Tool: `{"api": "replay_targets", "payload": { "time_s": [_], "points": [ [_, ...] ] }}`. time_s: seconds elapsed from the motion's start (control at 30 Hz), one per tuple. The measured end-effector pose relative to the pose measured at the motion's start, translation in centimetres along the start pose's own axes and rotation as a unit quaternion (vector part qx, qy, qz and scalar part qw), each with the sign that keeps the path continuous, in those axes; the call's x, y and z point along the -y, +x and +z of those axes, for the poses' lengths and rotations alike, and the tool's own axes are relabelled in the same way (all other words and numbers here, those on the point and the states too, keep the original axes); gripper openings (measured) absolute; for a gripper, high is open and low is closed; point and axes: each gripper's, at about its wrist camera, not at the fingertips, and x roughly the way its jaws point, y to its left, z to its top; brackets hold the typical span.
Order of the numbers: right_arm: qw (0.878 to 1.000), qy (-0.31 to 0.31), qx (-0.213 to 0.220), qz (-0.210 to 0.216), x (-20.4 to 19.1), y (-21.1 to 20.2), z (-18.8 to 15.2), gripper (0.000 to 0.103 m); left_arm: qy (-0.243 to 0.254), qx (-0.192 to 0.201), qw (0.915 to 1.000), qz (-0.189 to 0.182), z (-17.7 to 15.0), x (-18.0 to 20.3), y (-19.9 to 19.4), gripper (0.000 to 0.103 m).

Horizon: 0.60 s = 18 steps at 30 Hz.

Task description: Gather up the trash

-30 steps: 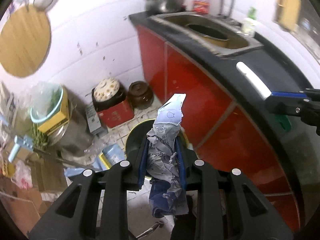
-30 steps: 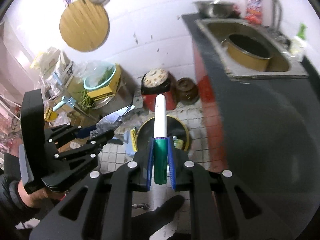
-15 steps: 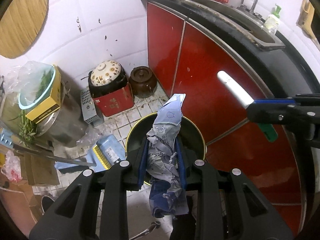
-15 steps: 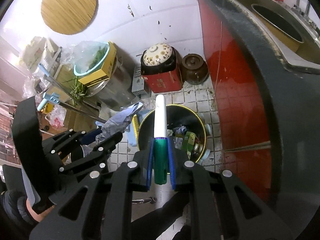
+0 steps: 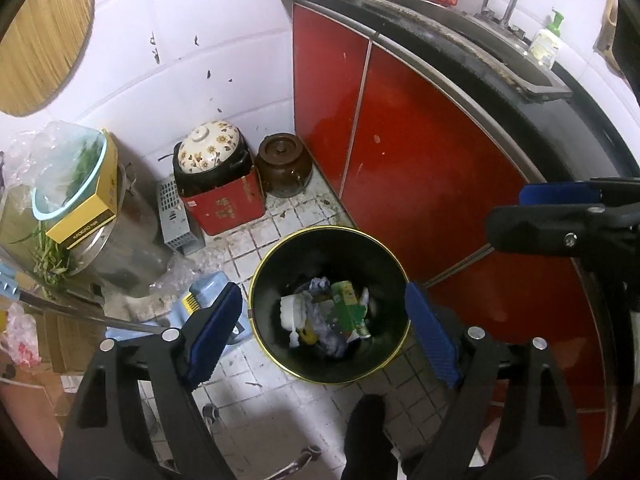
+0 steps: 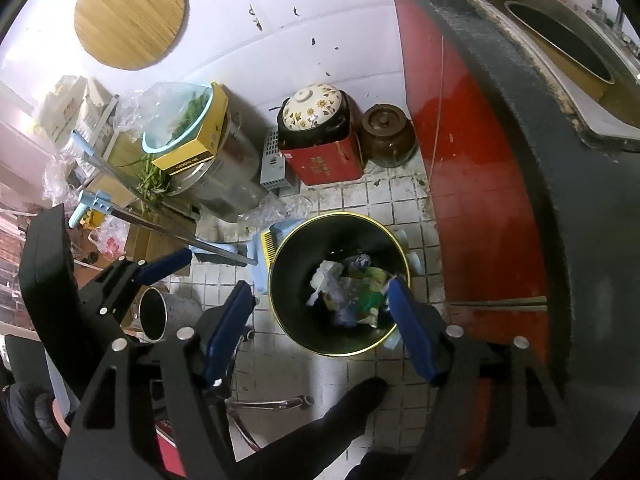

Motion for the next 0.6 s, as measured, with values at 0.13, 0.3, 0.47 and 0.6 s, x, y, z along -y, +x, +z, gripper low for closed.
{"api": "replay_targets", "payload": {
  "time_s": [0.13, 0.3, 0.47, 0.6],
  "points": [
    [1.000, 0.004, 0.007, -0.003, 0.6, -1.0, -0.5, 0.069, 0.001, 0.004, 1.0000, 0.000, 0.0, 0.4, -0.6, 0.081],
    [0.999, 0.016, 0.030, -0.010, 1.8, -4.3, -1.3, 0.073, 0.019, 0.014, 0.9997, 0.001, 1.0, 1.8, -2.5, 0.081],
    [0.993, 0.055, 0.091, -0.046, 5.5, -12.4, -4.1, 0.088, 0.061, 0.030, 0.9977, -0.007, 3.5, 6.2, -5.9, 0.090],
    [0.981, 0.099, 0.134, -0.096, 9.5, -19.6, -8.0, 0.092, 0.105, 0.034, 0.9931, -0.038, 5.3, 12.3, -8.7, 0.093]
  ]
}}
